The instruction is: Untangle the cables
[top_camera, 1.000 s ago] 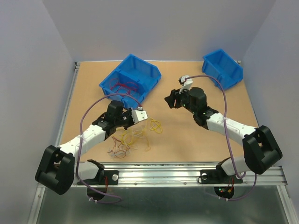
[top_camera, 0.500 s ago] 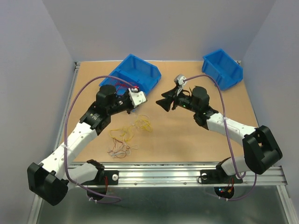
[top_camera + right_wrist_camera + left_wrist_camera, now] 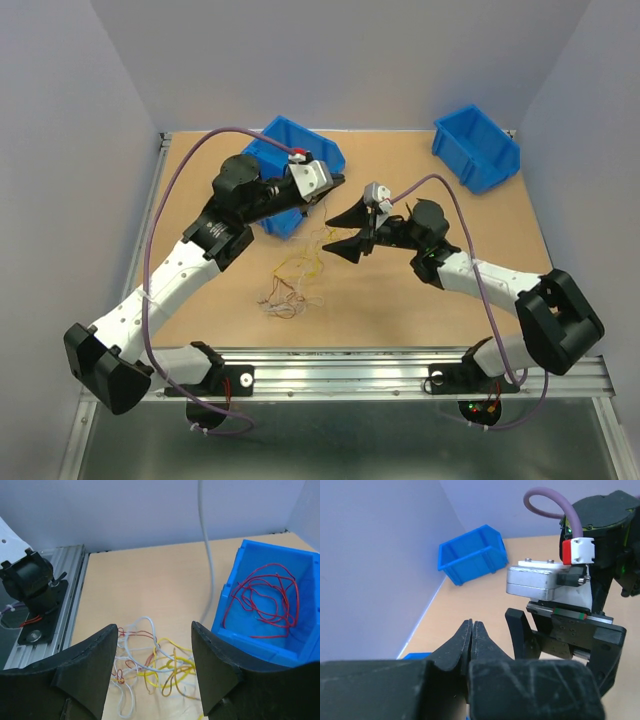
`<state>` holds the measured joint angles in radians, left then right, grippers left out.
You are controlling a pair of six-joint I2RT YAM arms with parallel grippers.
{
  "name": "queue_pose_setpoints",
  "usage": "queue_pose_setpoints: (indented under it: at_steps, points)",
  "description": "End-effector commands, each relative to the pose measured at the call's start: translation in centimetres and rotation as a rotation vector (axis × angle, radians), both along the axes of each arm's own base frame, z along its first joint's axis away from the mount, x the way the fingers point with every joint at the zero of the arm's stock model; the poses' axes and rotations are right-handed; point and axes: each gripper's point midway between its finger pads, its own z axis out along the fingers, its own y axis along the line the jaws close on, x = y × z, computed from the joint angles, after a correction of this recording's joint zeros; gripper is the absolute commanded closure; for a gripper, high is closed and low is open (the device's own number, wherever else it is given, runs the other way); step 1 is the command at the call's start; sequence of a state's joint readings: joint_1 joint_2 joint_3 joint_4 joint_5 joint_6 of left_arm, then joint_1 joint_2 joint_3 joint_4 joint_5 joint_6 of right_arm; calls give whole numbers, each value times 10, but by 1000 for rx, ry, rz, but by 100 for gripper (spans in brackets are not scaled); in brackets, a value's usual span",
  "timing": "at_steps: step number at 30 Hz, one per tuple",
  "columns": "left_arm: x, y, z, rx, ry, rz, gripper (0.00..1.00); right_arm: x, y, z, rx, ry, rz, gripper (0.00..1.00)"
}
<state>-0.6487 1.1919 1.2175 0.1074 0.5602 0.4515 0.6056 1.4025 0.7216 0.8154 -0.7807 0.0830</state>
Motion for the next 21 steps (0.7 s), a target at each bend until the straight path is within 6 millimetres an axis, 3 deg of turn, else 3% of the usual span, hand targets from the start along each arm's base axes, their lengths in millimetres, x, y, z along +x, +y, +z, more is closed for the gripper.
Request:
queue_pose_setpoints:
  at_steps: [1,2,4,8,10,14,16,19,21]
  points:
    - [-15,5,38,-187,-61,-10,100,-8,8,7,29,-88,63,35]
    - [-22,12,49,-228,-81,1,100,-6,10,-2,15,-74,68,35]
    - [-23,21,52,-274,-77,42,100,0,14,-9,4,-64,65,35]
    - [-43,42,64,-353,-101,59,100,15,20,-25,-19,-36,34,37]
    - [-53,44,63,-374,-106,34,100,19,22,-30,-25,-25,32,46]
    - [-63,61,72,-447,-141,61,100,23,20,-34,-31,-19,-5,53]
    - [-68,75,84,-524,-171,98,100,33,15,-41,-43,-11,-76,53]
    - [-70,84,81,-566,-176,124,100,50,7,-50,-54,12,-192,53]
    - [-72,88,82,-574,-184,127,100,50,8,-51,-56,17,-185,46]
